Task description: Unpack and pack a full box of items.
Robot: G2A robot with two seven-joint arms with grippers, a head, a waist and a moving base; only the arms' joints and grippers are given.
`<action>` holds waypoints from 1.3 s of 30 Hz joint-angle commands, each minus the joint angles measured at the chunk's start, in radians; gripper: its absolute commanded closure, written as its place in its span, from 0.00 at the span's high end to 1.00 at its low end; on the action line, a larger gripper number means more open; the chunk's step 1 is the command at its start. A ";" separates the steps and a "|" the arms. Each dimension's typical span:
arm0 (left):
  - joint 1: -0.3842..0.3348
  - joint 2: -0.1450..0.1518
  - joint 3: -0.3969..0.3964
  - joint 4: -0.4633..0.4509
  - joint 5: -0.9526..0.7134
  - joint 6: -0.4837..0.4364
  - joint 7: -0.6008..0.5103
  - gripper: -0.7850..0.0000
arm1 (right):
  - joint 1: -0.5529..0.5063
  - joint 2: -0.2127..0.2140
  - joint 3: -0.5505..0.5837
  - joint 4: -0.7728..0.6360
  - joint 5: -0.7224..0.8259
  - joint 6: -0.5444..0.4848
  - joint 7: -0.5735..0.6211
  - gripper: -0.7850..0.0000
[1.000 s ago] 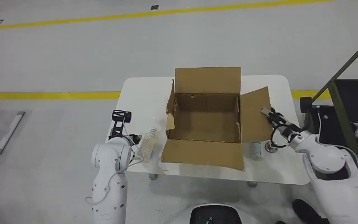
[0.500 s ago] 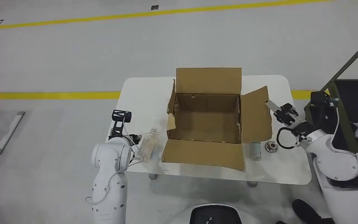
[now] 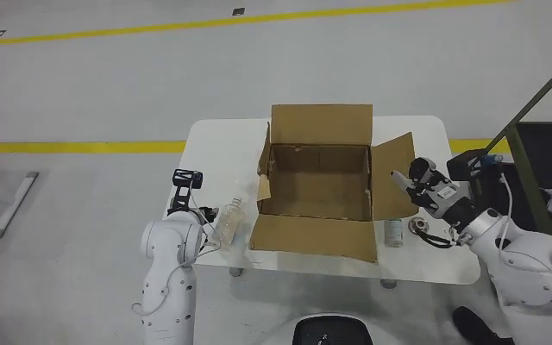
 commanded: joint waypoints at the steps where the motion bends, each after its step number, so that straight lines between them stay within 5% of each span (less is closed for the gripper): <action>1: 0.000 0.000 0.000 0.000 0.000 0.000 0.000 1.00 | 0.000 0.000 0.000 -0.001 0.002 0.002 0.000 0.00; 20: 0.009 0.001 0.000 0.003 -0.001 -0.001 0.025 1.00 | 0.000 0.000 0.000 -0.001 0.002 0.002 0.000 0.00; 32: 0.070 0.021 0.060 0.012 0.023 -0.284 0.085 1.00 | 0.000 0.000 0.000 -0.001 0.002 0.002 0.000 0.00; 39: 0.059 0.021 0.063 0.051 -0.014 -0.269 0.053 1.00 | 0.000 0.000 0.000 -0.001 0.002 0.002 0.000 0.00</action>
